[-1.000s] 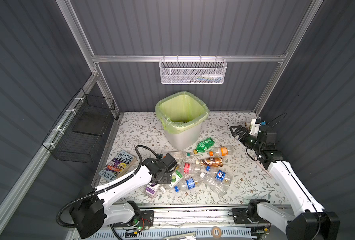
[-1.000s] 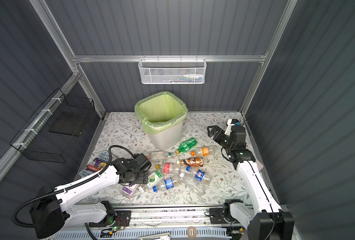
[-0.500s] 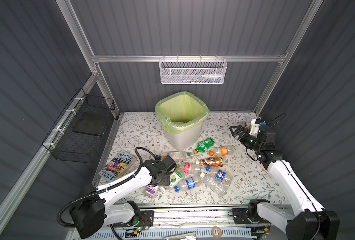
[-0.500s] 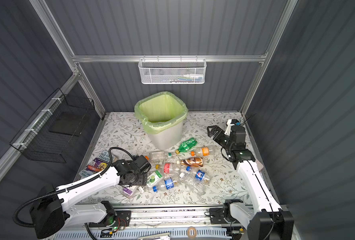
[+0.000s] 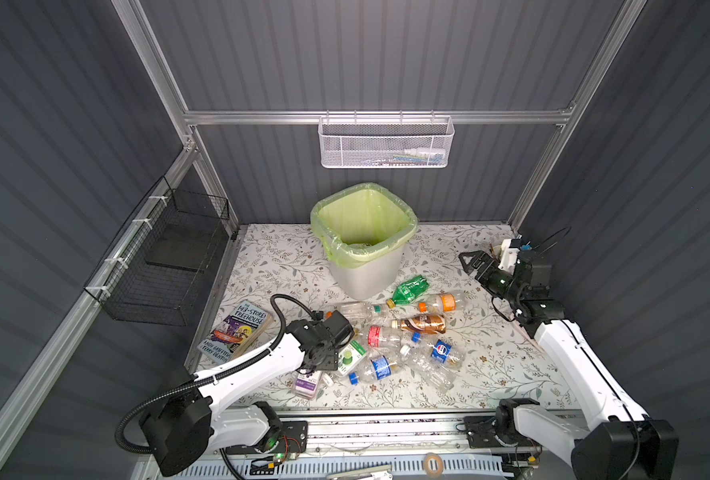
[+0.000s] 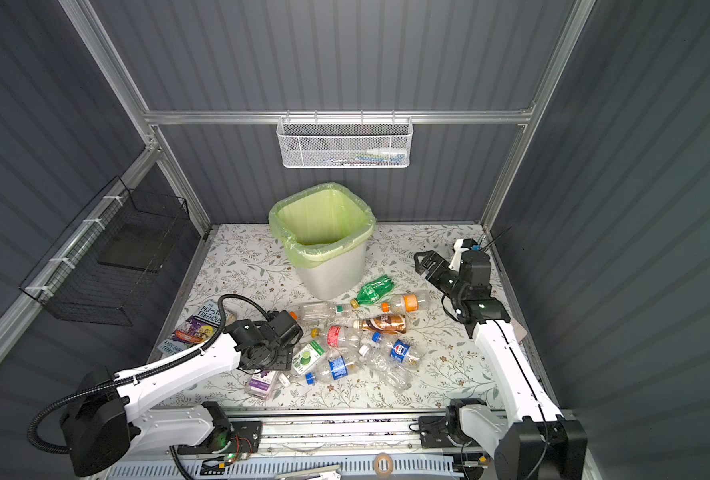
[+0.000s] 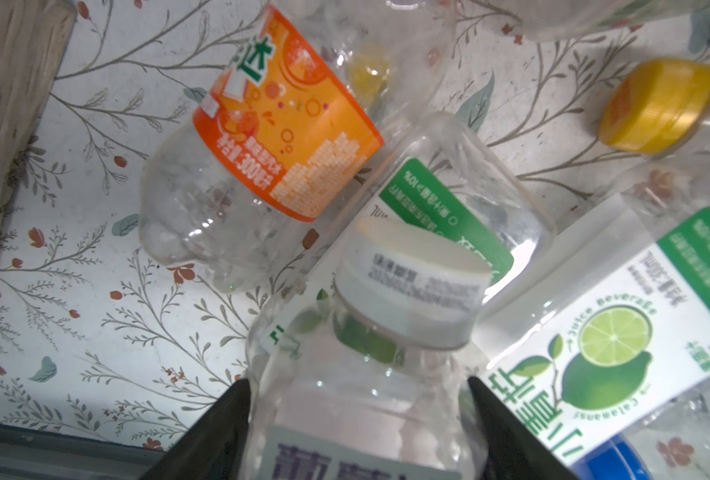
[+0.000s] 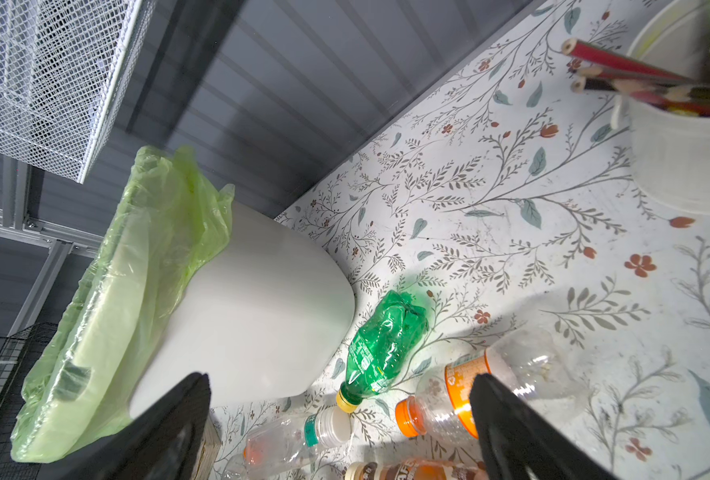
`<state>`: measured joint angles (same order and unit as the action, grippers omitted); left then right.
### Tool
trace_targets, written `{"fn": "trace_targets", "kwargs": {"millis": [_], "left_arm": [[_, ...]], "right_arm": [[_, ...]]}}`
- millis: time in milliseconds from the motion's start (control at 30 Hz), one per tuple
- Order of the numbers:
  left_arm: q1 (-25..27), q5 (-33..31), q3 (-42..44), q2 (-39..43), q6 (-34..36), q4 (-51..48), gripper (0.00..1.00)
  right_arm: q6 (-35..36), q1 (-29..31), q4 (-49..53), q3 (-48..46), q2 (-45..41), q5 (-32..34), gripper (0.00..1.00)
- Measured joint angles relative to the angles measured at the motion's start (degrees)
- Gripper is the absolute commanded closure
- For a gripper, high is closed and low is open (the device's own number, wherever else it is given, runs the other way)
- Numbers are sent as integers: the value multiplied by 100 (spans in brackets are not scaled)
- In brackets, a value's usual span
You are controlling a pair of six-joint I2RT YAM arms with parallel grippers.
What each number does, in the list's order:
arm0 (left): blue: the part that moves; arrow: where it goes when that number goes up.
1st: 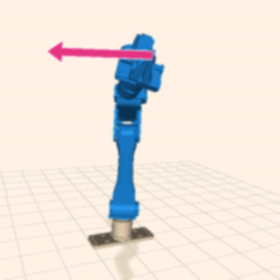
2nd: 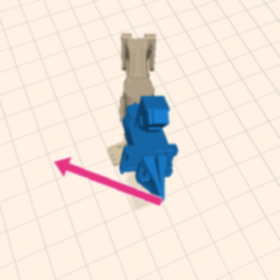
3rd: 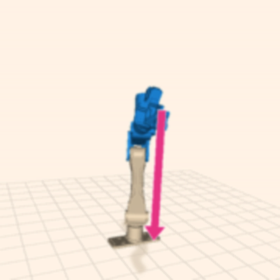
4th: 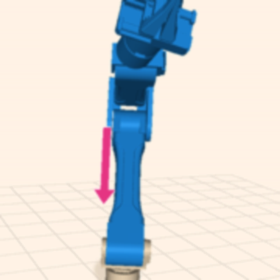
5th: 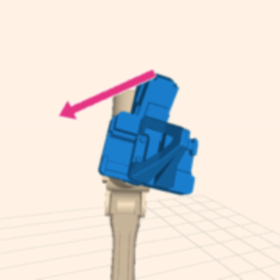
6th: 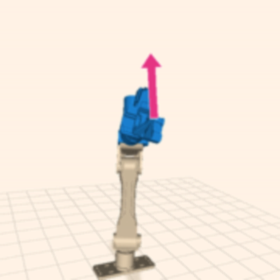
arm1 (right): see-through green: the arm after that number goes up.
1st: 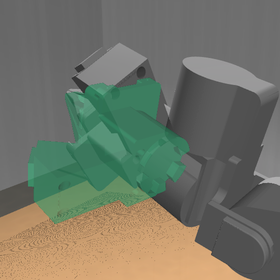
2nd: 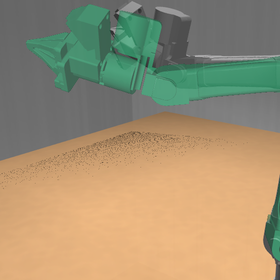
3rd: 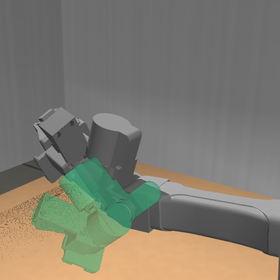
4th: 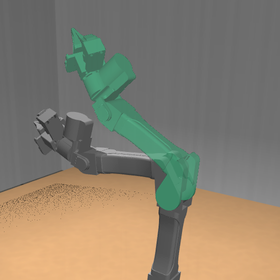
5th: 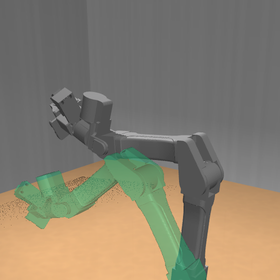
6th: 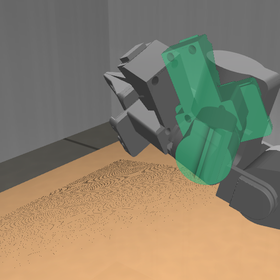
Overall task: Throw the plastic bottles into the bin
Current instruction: 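Lower the left gripper onto the white-capped grape-juice bottle and grasp it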
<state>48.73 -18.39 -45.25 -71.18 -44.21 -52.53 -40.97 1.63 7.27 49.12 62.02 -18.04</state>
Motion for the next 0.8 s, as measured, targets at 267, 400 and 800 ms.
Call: {"fn": "trace_targets", "kwargs": {"millis": [267, 400, 800], "left_arm": [[0, 2, 0, 0, -2, 35, 33], [0, -2, 2, 0, -4, 57, 36], [0, -223, -125, 197, -63, -68, 42]], "right_arm": [[-2, 0, -4, 0, 20, 0, 1], [-2, -15, -2, 0, 37, 0, 1], [2, -26, 2, -22, 39, 2, 1]]}}
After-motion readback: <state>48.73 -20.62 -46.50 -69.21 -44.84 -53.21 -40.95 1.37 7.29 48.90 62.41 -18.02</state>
